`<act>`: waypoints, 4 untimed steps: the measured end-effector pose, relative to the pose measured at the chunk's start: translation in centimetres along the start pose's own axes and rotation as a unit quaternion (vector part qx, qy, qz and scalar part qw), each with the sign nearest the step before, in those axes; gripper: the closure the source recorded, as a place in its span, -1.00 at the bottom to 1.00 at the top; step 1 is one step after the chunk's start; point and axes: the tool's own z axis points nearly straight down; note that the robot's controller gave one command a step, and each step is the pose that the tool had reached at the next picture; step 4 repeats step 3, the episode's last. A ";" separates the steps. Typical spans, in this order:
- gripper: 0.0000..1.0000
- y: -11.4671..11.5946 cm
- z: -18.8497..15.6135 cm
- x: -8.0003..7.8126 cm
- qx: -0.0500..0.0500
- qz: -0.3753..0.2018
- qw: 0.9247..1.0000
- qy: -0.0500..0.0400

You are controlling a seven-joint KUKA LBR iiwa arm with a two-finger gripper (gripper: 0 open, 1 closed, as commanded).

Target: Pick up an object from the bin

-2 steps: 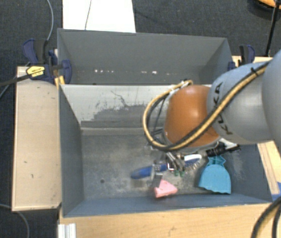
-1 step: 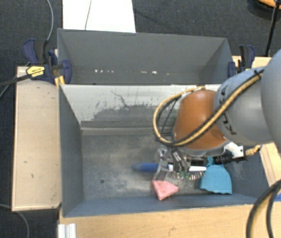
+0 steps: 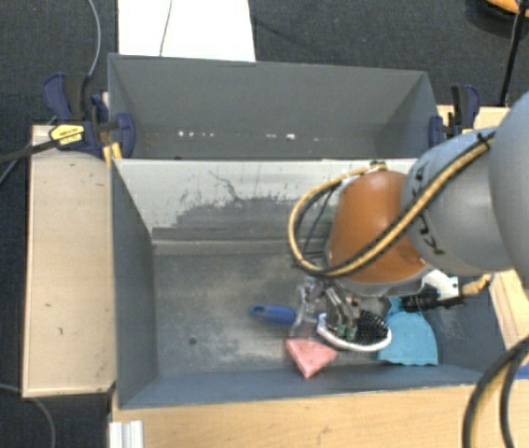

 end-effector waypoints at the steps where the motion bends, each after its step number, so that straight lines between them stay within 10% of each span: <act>1: 1.00 0.2 -11.9 -0.6 -0.002 0.007 1.000 -0.003; 2: 1.00 0.2 -11.9 -0.6 -0.002 0.008 1.000 -0.003; 3: 1.00 -0.1 -23.2 -0.5 -0.002 0.007 1.000 -0.003; 4: 1.00 -0.1 -23.2 -0.5 -0.002 0.007 1.000 -0.003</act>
Offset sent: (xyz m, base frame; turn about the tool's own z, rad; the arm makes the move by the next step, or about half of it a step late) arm 0.0000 0.0000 0.0000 0.0000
